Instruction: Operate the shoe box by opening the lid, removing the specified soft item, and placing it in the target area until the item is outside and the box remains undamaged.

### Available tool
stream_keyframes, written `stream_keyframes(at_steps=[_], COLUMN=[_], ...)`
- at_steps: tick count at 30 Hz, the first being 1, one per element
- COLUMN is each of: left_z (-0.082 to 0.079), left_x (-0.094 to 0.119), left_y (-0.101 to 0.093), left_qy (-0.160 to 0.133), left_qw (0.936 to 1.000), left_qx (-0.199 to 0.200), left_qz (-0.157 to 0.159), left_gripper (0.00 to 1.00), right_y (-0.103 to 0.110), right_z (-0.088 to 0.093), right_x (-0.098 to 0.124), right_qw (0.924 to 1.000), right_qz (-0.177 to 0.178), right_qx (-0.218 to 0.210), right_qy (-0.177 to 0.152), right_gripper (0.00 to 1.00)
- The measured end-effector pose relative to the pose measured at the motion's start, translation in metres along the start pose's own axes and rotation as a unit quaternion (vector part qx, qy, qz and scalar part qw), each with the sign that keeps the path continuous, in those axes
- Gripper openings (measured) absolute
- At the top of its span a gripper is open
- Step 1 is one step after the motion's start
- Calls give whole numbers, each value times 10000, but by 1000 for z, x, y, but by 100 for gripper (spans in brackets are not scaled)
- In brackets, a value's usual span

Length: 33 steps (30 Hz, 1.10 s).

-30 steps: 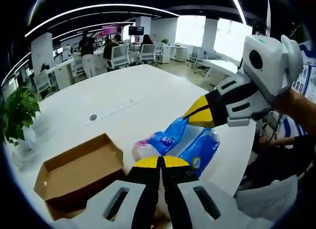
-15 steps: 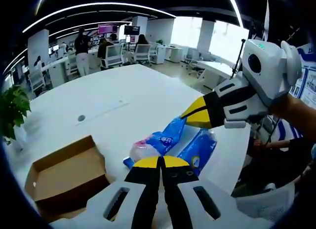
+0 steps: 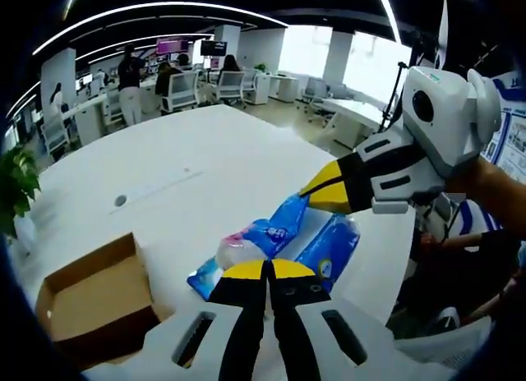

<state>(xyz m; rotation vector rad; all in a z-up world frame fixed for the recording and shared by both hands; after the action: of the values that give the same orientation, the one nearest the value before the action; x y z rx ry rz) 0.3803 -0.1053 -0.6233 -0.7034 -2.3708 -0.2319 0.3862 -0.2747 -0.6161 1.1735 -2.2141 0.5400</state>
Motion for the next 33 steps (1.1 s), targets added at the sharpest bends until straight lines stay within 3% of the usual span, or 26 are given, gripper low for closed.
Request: stream_keyframes(at_steps=[13, 33], left_z=[-7, -24], left_x=[-25, -62], left_y=[-21, -46], left_qy=[27, 119], left_qw=[9997, 9988], left_qx=[110, -100], left_qz=[200, 466], left_gripper=[0, 0], right_y=[-21, -50], right_z=[21, 51], right_x=[11, 22], right_qw=[9998, 9985], right_qz=[118, 367], right_qx=[-140, -359], right_qy=[56, 178], right_gripper=[0, 0])
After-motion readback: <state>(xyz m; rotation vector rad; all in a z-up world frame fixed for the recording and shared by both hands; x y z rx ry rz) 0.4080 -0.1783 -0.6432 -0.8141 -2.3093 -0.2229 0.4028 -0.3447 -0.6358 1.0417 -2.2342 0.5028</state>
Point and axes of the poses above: the point that each gripper's makers call its tool centre point, and the gripper's own axes: x roughly backward along the fingers, y roughly to its left, z roughly out of its underside, the point moved 10 cm from there along x, roughly backward along the fingers, and after that the axes turned 14 degrees about -z, right-handed, at the moved point
